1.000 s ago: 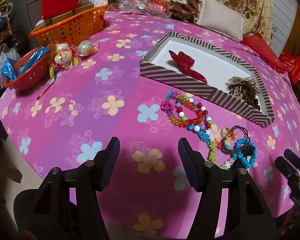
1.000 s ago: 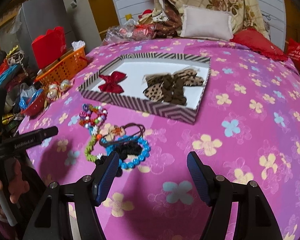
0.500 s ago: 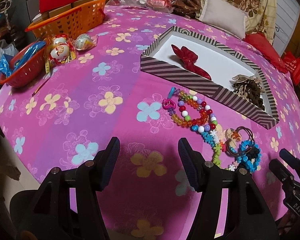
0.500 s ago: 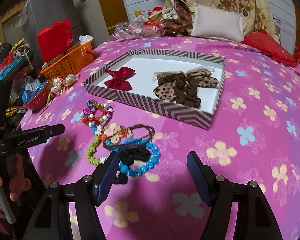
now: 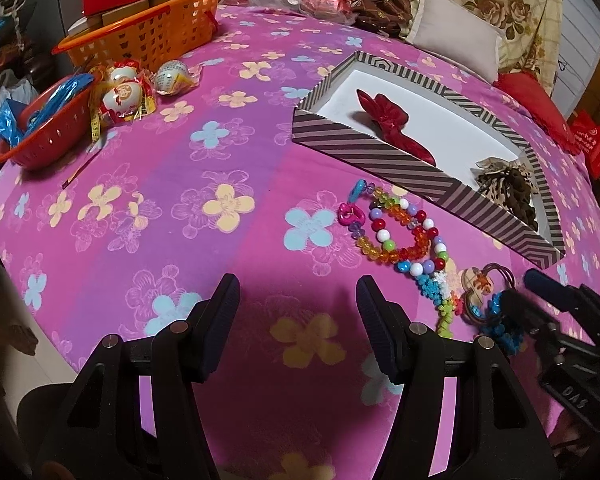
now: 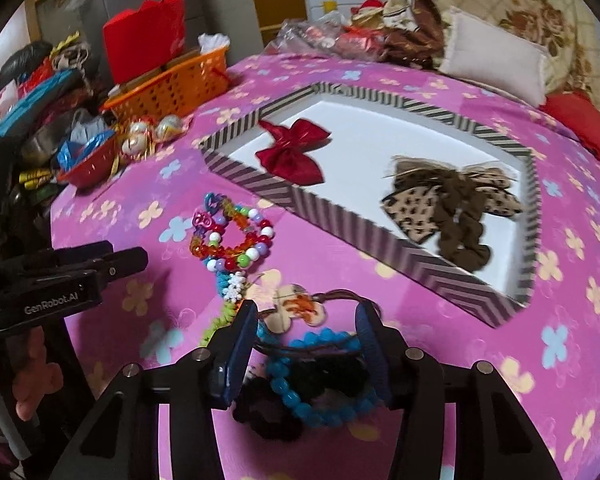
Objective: Organize jewelry
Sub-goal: 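Grasp the hair tie with wooden charm with the right tool while the left tool grasps the orange bead bracelet, then carry the bead bracelet with the left tool while the right tool carries the hair tie into the tray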
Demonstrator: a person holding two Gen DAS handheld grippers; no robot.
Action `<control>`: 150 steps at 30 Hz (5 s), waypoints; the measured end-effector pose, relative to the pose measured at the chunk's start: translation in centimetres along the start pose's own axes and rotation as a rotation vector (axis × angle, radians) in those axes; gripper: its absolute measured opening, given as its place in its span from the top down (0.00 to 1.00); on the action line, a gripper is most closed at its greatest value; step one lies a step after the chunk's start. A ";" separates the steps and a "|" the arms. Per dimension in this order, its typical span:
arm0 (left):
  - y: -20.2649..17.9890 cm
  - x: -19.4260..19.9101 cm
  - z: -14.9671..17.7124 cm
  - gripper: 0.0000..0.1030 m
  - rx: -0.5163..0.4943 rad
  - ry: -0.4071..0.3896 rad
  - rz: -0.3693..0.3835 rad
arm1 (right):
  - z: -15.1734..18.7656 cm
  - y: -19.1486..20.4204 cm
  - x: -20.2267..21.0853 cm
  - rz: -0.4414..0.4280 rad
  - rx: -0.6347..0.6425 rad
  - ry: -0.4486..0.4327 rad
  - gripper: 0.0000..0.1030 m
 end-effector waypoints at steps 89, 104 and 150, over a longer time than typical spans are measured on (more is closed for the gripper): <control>-4.0 6.3 -7.1 0.97 -0.179 -0.178 0.191 | -0.7 -1.1 7.9 -0.027 -0.050 -0.230 0.66; -6.6 6.7 -8.0 0.97 -0.217 -0.206 0.158 | -1.7 -2.4 9.1 -0.003 -0.066 -0.261 0.66; -13.0 0.6 -13.6 0.97 -0.259 -0.145 0.154 | -9.6 -8.0 5.6 0.026 -0.095 -0.258 0.66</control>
Point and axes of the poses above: each gripper's, at about its wrist camera, not at the fingertips, and x roughly against the way its jaws point, y to its left, z to its underside, the point moved 1 cm from there along -x, roughly the way its jaws point, and after that the axes turned 2 degrees about -z, right-handed, at the moved point
